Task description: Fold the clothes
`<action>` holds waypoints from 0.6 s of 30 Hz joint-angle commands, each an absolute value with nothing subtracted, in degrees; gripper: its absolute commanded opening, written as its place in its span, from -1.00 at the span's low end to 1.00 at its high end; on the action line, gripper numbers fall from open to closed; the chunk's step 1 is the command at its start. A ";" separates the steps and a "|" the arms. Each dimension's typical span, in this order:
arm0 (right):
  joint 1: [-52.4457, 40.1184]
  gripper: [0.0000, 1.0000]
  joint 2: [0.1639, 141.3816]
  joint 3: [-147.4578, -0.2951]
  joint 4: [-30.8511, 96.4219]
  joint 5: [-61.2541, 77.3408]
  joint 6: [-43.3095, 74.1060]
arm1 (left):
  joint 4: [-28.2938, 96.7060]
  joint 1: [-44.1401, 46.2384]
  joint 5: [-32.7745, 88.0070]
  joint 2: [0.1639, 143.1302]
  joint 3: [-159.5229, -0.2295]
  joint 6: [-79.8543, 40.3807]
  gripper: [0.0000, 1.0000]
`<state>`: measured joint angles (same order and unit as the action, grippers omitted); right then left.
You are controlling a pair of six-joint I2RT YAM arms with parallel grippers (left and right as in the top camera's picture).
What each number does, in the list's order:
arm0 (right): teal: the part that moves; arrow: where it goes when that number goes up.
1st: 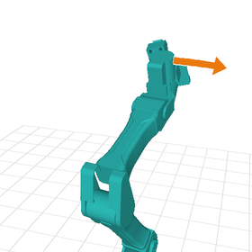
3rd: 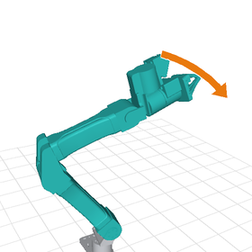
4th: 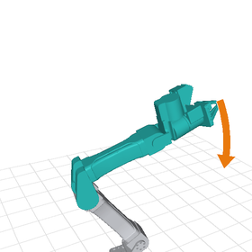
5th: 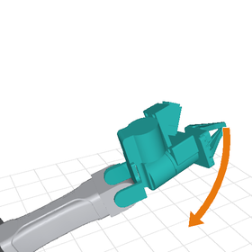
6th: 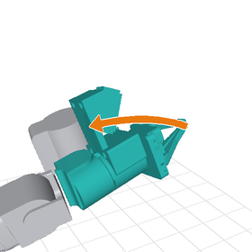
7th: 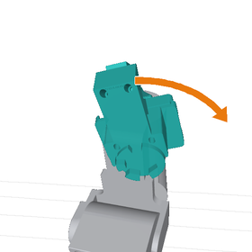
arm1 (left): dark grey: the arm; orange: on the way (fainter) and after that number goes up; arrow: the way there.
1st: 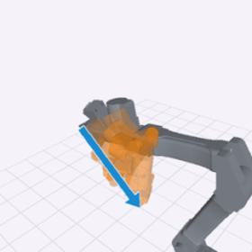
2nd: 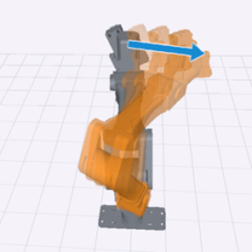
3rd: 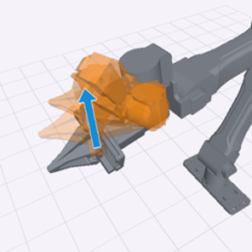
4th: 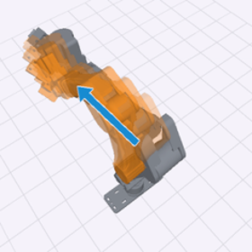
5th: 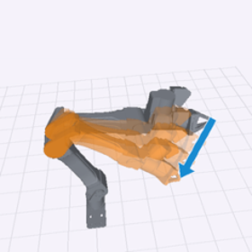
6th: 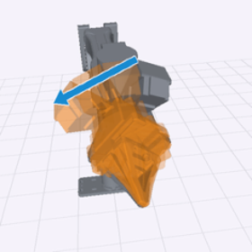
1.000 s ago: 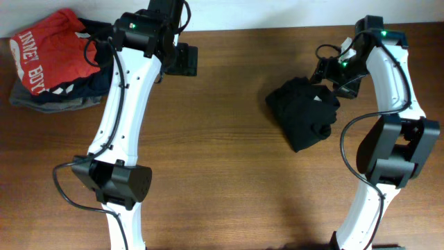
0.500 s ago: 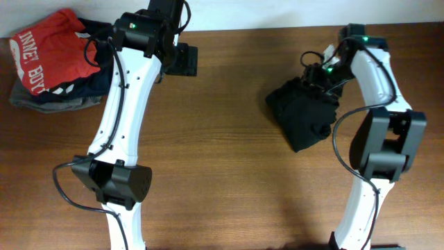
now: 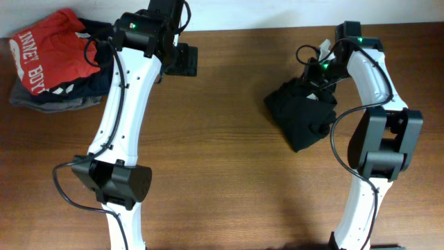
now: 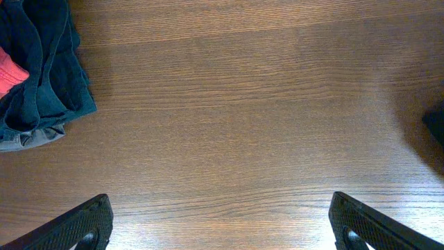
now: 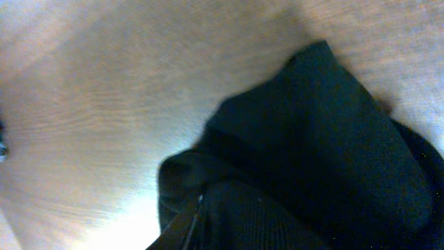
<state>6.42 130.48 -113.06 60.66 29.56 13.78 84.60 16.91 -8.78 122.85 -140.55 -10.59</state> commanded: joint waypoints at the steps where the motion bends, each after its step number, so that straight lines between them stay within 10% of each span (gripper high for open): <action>1: 7.64 -0.57 130.87 -113.27 58.67 32.77 13.98 | 84.44 16.82 -8.38 123.11 -140.27 -11.27 0.98; 9: 8.10 -0.63 130.89 -113.21 49.43 28.45 13.76 | 84.31 16.82 -8.38 123.11 -140.27 -11.29 0.99; 13: 7.29 -0.13 130.89 -113.03 47.22 24.84 13.76 | 84.51 16.82 -8.38 123.11 -140.27 -11.29 0.98; 18: 5.85 -0.13 130.89 -113.01 47.11 8.80 13.76 | 84.53 16.86 -8.36 123.11 -140.27 -11.27 0.99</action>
